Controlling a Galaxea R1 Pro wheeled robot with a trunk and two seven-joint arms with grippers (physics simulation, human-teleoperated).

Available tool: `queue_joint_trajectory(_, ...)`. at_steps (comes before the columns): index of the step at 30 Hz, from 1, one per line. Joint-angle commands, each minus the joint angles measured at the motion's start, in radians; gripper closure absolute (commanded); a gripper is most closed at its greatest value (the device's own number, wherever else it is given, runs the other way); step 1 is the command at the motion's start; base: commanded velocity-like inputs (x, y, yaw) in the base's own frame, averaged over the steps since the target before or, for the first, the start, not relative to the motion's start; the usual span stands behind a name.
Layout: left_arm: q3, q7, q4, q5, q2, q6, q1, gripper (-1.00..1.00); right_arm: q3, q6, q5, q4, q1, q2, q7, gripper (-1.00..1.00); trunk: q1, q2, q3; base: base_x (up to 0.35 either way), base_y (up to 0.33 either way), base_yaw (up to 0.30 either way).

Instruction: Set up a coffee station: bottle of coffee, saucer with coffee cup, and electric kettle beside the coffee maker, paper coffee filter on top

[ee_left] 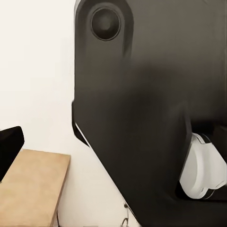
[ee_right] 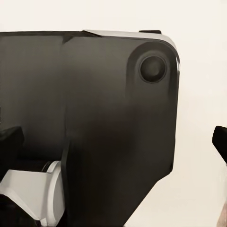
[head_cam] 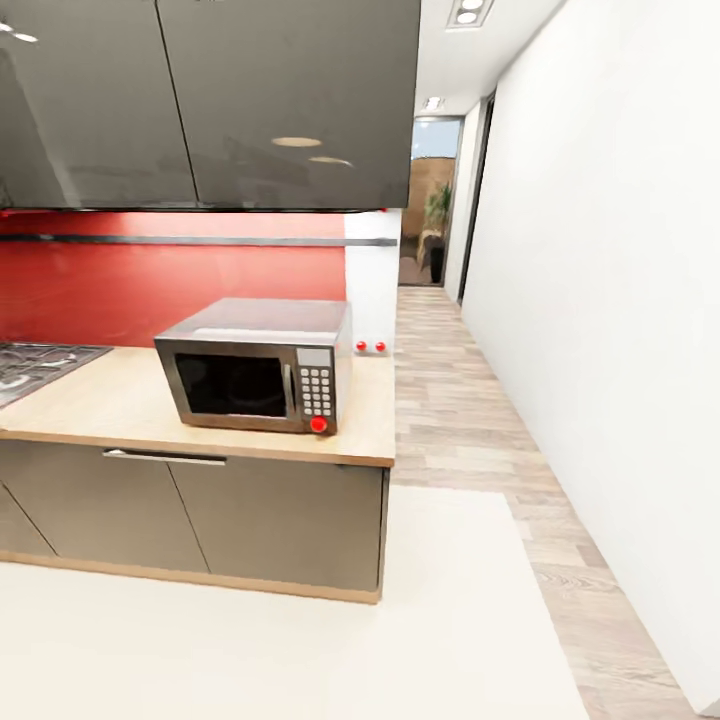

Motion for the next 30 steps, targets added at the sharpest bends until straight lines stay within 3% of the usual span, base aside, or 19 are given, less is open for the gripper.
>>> queue_joint_trajectory(1, 0.006, -0.001, 0.000, 0.001, 0.000, -0.002, 0.000, -1.00, 0.000, -0.003, 0.000, 0.000, 0.000, 0.000, 0.000, -1.00, -0.004, 0.006, 0.001, 0.000, 0.000, 0.235)
queue_joint_trajectory(30, 0.006, -0.001, 0.000, 0.001, 0.000, -0.002, 0.000, -1.00, 0.000, -0.003, 0.000, 0.000, -0.001, 0.000, 0.000, -1.00, -0.115, 0.209, 0.067, 0.000, 0.000, 0.235)
